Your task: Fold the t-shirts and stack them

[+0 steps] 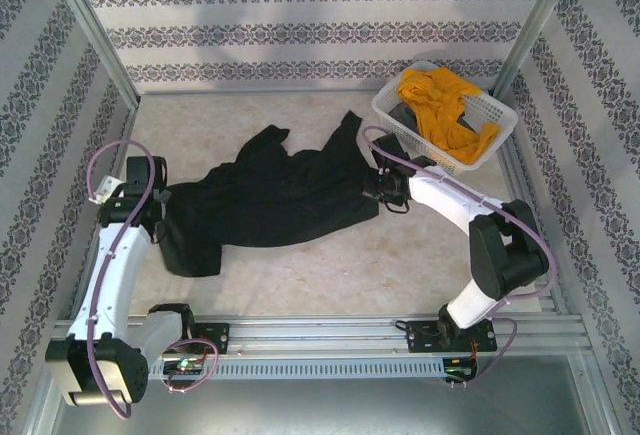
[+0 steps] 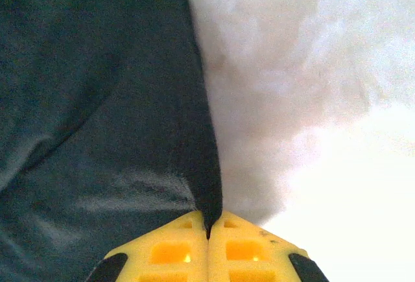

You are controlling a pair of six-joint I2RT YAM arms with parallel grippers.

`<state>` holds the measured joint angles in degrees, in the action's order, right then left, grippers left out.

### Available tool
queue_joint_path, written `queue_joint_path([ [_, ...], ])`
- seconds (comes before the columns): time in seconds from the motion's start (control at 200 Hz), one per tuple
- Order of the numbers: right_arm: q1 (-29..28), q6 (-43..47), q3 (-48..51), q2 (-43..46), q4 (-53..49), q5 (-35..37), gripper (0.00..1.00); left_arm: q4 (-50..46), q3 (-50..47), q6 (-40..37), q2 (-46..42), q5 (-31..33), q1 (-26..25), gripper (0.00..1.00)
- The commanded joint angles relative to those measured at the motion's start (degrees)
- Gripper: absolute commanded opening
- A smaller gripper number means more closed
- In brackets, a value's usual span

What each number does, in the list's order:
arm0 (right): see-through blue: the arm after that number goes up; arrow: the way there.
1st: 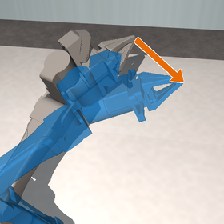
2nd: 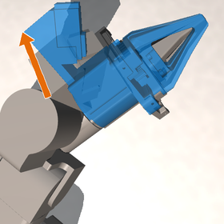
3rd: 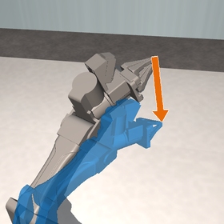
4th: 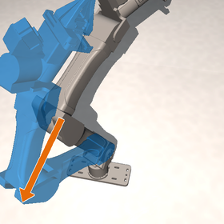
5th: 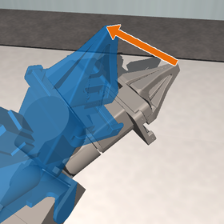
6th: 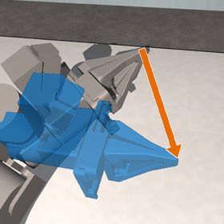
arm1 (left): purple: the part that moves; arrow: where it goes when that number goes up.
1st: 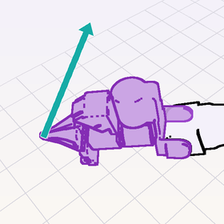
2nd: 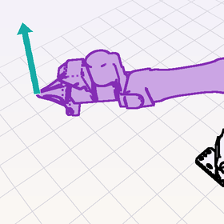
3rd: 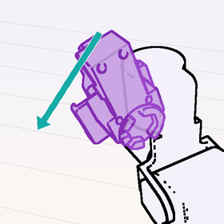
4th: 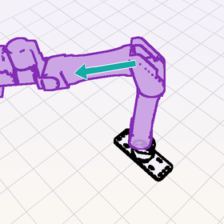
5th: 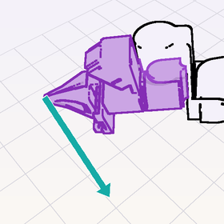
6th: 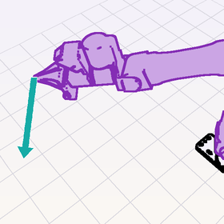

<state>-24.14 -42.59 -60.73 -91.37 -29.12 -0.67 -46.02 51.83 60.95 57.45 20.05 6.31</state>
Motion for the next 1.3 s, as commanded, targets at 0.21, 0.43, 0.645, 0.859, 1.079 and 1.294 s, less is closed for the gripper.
queue_joint_path([
  [0.21, 3.6, 6.9, -11.0, 7.8, 4.0, -0.5, 0.00, 20.1, 5.8, -9.1, 4.8, -18.3, 2.0, 0.00],
  [0.43, 11.4, 4.2, -29.2, 6.0, 7.3, -2.4, 0.00, 20.1, 22.1, -6.7, 9.5, -22.0, 5.7, 0.00],
  [0.645, 17.6, -0.6, -39.5, 5.5, 8.9, -8.7, 0.00, 20.4, 33.2, -5.2, 8.8, -24.5, 8.4, 0.00],
  [0.859, 19.6, -1.5, -38.0, 11.0, 11.1, -11.1, 0.00, 20.3, 38.8, -4.1, 5.8, -20.6, 9.8, 0.00],
  [1.079, 19.0, -3.0, -30.6, 17.4, 14.5, -12.3, 0.00, 19.8, 40.5, -4.7, 3.8, -17.5, 10.1, 0.00],
  [1.294, 14.6, -4.3, -31.0, 9.8, 18.6, -16.0, 0.00, 18.6, 38.8, -4.7, 11.9, -25.4, 10.2, 0.00],
])
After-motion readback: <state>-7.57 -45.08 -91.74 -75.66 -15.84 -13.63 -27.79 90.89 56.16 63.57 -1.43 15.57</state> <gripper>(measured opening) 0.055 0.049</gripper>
